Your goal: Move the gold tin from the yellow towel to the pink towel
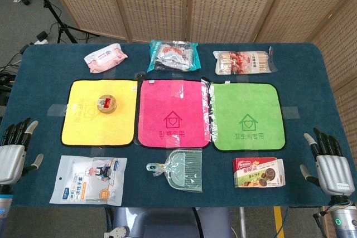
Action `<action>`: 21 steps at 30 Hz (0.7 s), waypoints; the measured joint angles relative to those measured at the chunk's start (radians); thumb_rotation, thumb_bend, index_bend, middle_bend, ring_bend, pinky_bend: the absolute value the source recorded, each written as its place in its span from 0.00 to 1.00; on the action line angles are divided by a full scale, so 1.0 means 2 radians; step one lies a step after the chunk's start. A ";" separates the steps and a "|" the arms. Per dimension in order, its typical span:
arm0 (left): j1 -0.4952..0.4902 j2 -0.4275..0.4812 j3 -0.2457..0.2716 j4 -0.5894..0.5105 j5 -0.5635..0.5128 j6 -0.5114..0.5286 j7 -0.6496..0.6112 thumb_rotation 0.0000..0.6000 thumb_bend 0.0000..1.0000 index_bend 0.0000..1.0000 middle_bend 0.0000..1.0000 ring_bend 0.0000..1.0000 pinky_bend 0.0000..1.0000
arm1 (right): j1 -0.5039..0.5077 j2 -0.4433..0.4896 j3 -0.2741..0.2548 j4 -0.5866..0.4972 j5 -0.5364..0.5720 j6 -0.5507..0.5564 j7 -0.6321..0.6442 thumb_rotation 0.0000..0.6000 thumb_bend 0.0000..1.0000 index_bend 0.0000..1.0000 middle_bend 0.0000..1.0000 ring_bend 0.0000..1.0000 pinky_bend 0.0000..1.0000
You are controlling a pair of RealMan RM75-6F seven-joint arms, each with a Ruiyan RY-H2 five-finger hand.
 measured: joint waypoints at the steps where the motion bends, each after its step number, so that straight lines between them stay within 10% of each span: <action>1: 0.000 -0.001 -0.002 -0.001 -0.001 0.001 -0.010 1.00 0.31 0.03 0.00 0.00 0.00 | 0.000 0.000 0.000 0.001 0.001 0.000 0.001 1.00 0.36 0.09 0.00 0.00 0.05; 14: -0.024 0.030 -0.042 -0.034 -0.056 -0.084 -0.269 1.00 0.29 0.03 0.00 0.00 0.00 | 0.001 -0.001 0.001 0.003 0.002 -0.002 0.003 1.00 0.36 0.09 0.00 0.00 0.05; 21: -0.068 0.060 -0.072 -0.035 -0.115 -0.220 -0.391 1.00 0.53 0.05 0.00 0.00 0.00 | 0.003 -0.002 0.001 0.003 0.003 -0.006 0.001 1.00 0.36 0.09 0.00 0.00 0.05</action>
